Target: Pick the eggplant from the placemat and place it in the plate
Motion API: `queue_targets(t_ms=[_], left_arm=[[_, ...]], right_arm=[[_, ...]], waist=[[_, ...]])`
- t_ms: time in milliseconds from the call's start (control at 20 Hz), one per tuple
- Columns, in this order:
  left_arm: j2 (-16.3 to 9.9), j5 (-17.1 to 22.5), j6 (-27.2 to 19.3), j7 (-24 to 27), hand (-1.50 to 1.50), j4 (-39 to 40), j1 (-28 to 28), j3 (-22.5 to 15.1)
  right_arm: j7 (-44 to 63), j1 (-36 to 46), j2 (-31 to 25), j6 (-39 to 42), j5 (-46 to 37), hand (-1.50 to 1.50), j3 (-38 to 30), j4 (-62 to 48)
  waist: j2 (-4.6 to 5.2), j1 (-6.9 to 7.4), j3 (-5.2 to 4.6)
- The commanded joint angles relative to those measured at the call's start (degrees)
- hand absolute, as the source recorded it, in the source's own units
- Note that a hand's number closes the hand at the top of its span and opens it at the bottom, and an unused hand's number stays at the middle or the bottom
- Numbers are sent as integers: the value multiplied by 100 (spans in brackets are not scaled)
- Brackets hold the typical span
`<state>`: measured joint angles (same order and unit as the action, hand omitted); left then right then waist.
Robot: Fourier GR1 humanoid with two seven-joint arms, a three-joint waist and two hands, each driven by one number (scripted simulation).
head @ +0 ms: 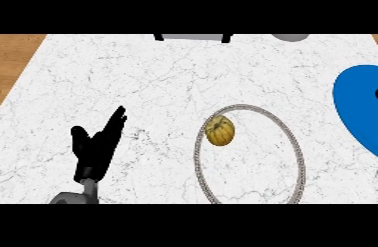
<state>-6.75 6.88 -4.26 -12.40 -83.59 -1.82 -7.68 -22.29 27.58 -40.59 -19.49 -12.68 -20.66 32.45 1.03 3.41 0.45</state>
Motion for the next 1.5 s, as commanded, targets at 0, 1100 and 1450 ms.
queue_targets(t_ms=[0,1100,1450], left_arm=[[34,-55,-11,-152,0,-1,34,-104],[-145,92,173,14,0,80,213,226],[44,-109,-28,57,0,181,246,109]], right_arm=[[47,319,-322,633,-324,-150,276,-957],[-1713,456,-1117,3625,1301,-150,-1370,-2305],[-2516,-462,-1255,4931,1185,-150,-1219,-2334]], waist=[[55,109,-5],[10,-133,2],[-28,-237,-4]])
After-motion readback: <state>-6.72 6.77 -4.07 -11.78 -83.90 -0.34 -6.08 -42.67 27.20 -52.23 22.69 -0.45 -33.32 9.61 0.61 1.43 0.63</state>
